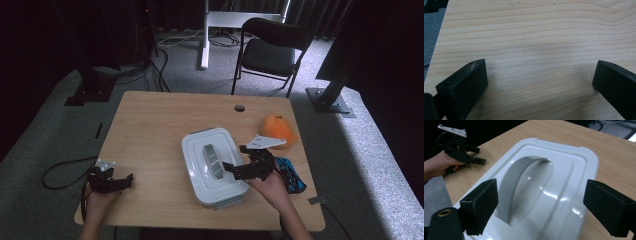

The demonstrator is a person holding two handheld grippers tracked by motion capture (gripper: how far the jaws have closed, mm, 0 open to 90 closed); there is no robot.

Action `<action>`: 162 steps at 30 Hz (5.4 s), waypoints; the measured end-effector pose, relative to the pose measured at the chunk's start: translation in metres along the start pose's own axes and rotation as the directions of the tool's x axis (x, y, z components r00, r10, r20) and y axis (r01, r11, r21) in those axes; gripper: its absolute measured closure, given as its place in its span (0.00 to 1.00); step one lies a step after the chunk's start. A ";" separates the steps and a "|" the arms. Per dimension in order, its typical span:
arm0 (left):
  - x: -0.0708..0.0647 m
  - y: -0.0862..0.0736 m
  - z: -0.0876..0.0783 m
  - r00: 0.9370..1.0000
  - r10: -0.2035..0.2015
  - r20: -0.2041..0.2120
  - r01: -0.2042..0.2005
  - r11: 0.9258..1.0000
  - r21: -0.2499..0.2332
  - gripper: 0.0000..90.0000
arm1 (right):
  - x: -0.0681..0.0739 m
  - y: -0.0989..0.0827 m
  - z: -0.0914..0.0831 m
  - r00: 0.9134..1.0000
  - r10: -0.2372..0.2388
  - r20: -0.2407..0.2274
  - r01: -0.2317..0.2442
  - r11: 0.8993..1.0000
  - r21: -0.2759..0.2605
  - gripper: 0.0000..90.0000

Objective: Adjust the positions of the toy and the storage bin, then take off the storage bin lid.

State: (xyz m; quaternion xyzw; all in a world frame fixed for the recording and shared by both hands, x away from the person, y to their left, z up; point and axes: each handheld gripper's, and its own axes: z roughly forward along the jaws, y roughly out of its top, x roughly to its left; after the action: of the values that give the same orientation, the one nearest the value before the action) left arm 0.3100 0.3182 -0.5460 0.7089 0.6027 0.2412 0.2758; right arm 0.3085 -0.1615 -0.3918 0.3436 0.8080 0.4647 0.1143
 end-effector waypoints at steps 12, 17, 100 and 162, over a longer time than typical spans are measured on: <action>-0.004 0.001 0.001 1.000 -0.020 -0.018 0.020 1.000 -0.001 0.00 | 0.013 0.014 0.016 1.000 0.005 -0.028 -0.004 1.000 0.019 0.14; -0.005 0.000 0.000 1.000 -0.015 -0.013 0.015 1.000 -0.001 0.00 | 0.018 0.014 0.024 1.000 -0.008 -0.015 0.009 0.998 0.055 0.15; -0.005 0.000 0.001 1.000 -0.014 -0.009 0.014 1.000 -0.003 0.00 | -0.022 0.039 -0.008 0.996 0.087 0.011 -0.086 0.992 -0.088 0.79; -0.005 0.000 0.000 1.000 -0.012 -0.010 0.012 1.000 -0.002 0.00 | -0.167 0.060 0.083 0.934 0.288 0.211 -0.274 0.957 -0.094 0.79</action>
State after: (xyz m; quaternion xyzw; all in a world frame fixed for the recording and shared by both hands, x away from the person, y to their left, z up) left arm 0.3098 0.3133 -0.5461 0.7037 0.6081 0.2436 0.2749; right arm 0.5010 -0.1963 -0.4094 0.5014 0.7179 0.4601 0.1470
